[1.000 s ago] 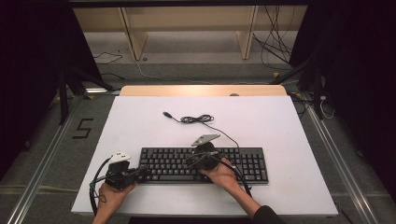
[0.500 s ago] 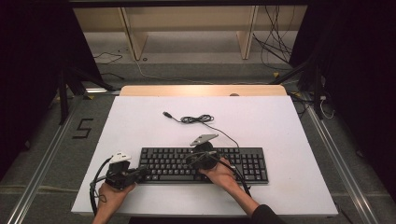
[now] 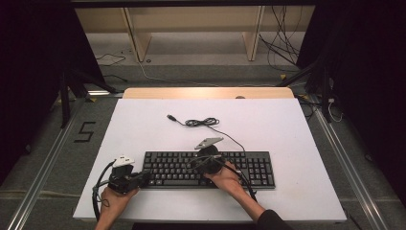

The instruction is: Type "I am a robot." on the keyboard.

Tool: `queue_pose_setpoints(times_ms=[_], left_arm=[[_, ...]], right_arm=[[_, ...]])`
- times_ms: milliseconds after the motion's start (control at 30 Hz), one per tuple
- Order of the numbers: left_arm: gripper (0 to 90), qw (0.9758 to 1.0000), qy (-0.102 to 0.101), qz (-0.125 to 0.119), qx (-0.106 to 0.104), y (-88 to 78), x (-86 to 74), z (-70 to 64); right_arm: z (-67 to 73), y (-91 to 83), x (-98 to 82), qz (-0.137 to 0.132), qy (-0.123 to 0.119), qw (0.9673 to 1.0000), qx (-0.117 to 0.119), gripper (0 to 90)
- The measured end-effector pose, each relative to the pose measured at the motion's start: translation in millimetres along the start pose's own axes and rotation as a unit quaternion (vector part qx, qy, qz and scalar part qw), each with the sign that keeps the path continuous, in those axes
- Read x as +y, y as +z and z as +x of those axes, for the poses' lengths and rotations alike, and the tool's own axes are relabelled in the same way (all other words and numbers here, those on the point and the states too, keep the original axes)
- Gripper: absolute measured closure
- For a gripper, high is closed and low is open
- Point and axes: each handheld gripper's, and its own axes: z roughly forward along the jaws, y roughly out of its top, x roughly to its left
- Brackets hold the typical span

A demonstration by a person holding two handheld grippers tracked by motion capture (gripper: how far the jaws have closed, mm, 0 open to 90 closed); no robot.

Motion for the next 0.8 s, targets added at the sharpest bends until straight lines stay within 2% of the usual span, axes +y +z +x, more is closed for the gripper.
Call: queue_pose_setpoints(times_ms=[267,467,800], left_arm=[[89.2,0.9999,0.005,0.009,0.003,2.0,-0.2,-0.2],[89.2,0.9999,0.006,0.009,0.003,2.3,-0.5,-1.5],[89.1,0.9999,0.009,0.011,0.003,2.2,-0.4,-2.1]], right_arm=[[0.5,2.3,-1.8,0.007,-0.004,1.0000,-0.001,90.0],[3.6,2.9,-3.7,0.001,-0.012,0.9999,-0.013,90.0],[2.5,2.9,-4.1,-0.002,-0.002,0.9999,-0.010,90.0]])
